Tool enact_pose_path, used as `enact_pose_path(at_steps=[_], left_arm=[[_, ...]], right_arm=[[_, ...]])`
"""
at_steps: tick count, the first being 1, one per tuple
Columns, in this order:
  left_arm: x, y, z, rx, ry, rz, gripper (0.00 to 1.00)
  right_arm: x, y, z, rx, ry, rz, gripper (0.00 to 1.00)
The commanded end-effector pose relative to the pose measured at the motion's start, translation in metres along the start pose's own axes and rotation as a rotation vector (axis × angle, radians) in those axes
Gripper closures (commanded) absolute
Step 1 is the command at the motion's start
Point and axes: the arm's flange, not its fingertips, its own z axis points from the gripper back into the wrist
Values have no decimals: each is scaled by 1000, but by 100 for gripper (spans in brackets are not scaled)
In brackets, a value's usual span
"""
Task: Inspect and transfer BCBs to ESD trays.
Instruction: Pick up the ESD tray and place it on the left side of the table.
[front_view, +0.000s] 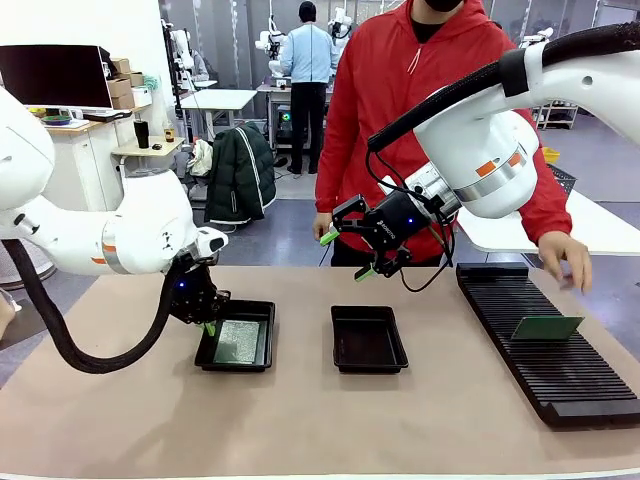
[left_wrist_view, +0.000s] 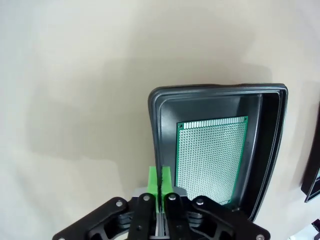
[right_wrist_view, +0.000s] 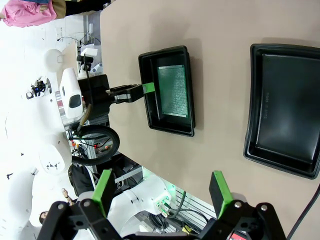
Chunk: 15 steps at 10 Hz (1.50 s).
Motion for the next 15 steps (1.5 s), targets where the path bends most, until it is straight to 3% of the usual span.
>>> enact_pose_path(at_steps=[1,7,11,15], left_arm=[[-5,15,4,-68,-22,-2,100],[-16,83,34,-199,-51,-14,100],[-36,156,48,-246,-57,-44,100],[-43,230,59,-207,-48,-29,100]], right_arm=[[2,2,0,-11,-1,-6,0],[2,2,0,-11,-1,-6,0],[2,2,0,-11,-1,-6,0],[2,2,0,-11,-1,-6,0]])
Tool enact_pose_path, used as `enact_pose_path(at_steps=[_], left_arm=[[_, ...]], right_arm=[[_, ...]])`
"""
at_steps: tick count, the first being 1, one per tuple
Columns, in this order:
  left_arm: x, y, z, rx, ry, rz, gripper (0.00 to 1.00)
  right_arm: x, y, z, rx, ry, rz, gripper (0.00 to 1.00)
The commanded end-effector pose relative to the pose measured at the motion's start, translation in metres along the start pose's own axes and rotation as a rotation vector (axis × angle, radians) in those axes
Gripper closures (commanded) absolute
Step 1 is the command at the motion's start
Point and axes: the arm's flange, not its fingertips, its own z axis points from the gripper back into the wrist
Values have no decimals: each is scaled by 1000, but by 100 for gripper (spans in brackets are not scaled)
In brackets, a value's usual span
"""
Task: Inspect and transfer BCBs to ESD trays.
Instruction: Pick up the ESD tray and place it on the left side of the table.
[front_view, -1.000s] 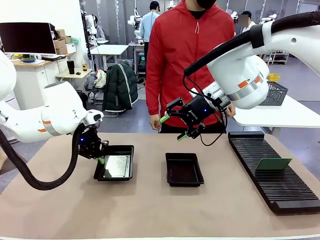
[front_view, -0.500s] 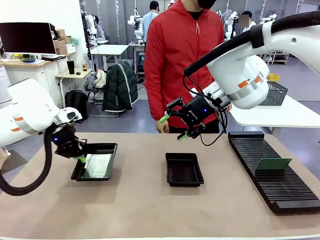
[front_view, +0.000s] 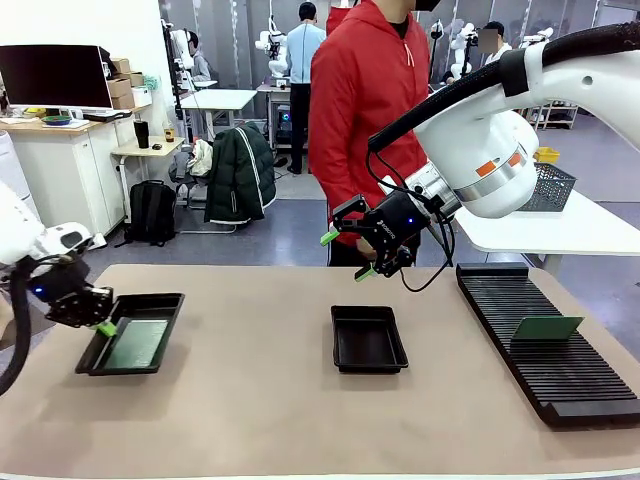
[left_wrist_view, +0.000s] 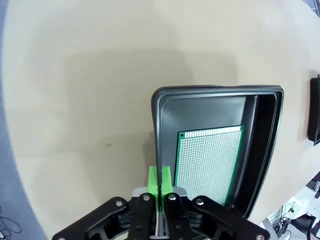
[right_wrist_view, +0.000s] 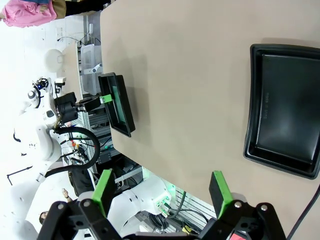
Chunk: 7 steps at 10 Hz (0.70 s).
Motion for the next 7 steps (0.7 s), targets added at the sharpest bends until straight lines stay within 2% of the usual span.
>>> enact_pose_path(at_steps=[1,7], left_arm=[[4,23,9,8,26,-9,100],[17,44,2,52,73,-5,100]], right_arm=[[1,2,0,-11,0,-6,0],[1,2,0,-11,0,-6,0]])
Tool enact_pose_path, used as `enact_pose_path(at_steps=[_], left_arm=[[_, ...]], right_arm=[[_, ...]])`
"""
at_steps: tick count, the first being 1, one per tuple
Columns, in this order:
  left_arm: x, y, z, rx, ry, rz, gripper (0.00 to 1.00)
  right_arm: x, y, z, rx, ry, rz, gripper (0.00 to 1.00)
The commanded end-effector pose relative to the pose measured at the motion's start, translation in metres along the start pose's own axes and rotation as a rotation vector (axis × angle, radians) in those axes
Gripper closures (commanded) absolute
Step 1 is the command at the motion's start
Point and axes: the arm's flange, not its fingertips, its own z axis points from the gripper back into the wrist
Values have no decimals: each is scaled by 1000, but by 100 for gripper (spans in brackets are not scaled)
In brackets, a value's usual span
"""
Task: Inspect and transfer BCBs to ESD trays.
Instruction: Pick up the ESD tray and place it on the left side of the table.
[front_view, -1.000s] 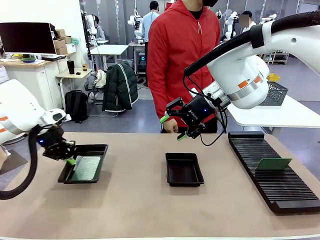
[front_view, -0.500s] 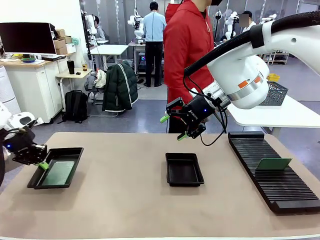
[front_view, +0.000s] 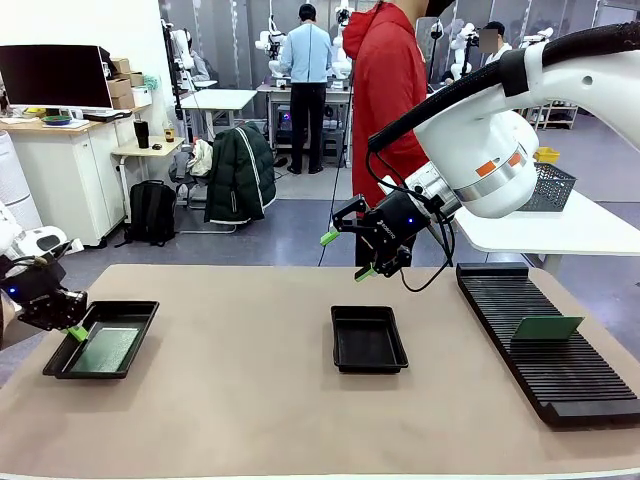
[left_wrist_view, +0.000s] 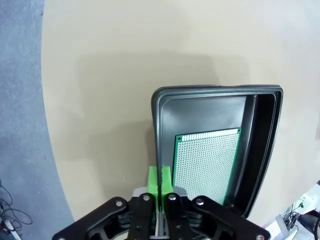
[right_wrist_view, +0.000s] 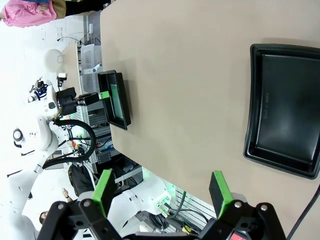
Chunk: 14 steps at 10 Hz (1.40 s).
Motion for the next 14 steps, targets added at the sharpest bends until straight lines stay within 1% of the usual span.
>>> enact_pose_path(at_steps=[1,5,6,7,11,12,13,14], left_arm=[[2,4,-2,9,14,4,100],[5,-1,-17,5,29,24,100],[4,-2,-19,10,21,50,100],[1,-1,-16,-1,32,3,100],[1,-1,-16,-1,32,3,100],[2,-4,-18,0,35,11,95],[2,-7,-12,17,52,35,81],[3,-9,-8,37,73,49,76]], right_arm=[[1,2,0,-11,0,-6,0],[1,2,0,-11,0,-6,0],[1,2,0,-11,0,-6,0],[1,2,0,-11,0,-6,0],[1,2,0,-11,0,-6,0],[1,2,0,-11,0,-6,0],[1,2,0,-11,0,-6,0],[1,2,0,-11,0,-6,0]])
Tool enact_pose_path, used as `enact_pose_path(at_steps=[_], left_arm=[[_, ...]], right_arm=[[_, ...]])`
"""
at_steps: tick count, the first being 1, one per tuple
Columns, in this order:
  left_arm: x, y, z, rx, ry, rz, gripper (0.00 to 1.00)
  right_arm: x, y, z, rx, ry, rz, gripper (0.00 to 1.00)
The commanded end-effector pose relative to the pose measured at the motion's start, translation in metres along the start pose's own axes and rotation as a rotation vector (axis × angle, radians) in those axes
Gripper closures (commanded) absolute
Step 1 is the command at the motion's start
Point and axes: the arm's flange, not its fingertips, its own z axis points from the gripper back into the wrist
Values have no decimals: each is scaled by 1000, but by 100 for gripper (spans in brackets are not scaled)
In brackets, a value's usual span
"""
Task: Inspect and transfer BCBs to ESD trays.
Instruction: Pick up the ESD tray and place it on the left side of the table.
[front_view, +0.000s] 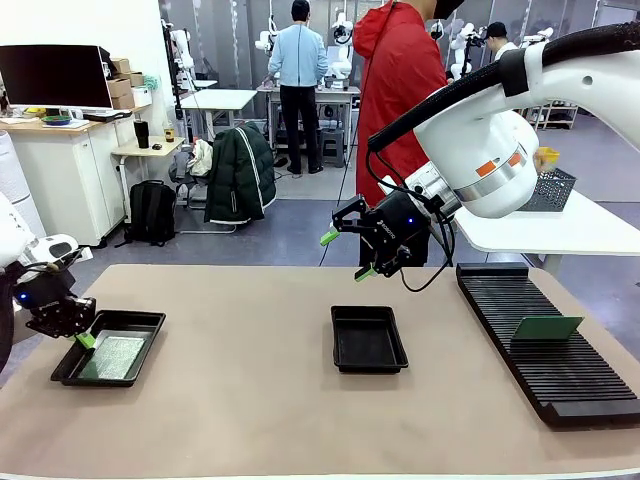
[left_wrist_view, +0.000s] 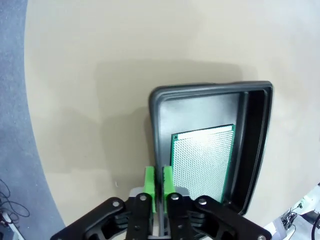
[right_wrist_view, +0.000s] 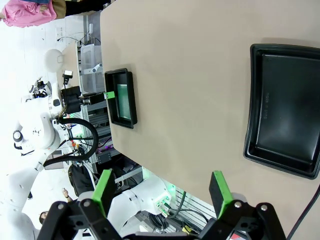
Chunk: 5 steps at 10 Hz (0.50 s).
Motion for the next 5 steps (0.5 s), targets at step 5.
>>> enact_pose_path(at_steps=[5], left_arm=[[0,-17,45,117,75,45,25]], right_arm=[[1,2,0,-11,0,-6,0]])
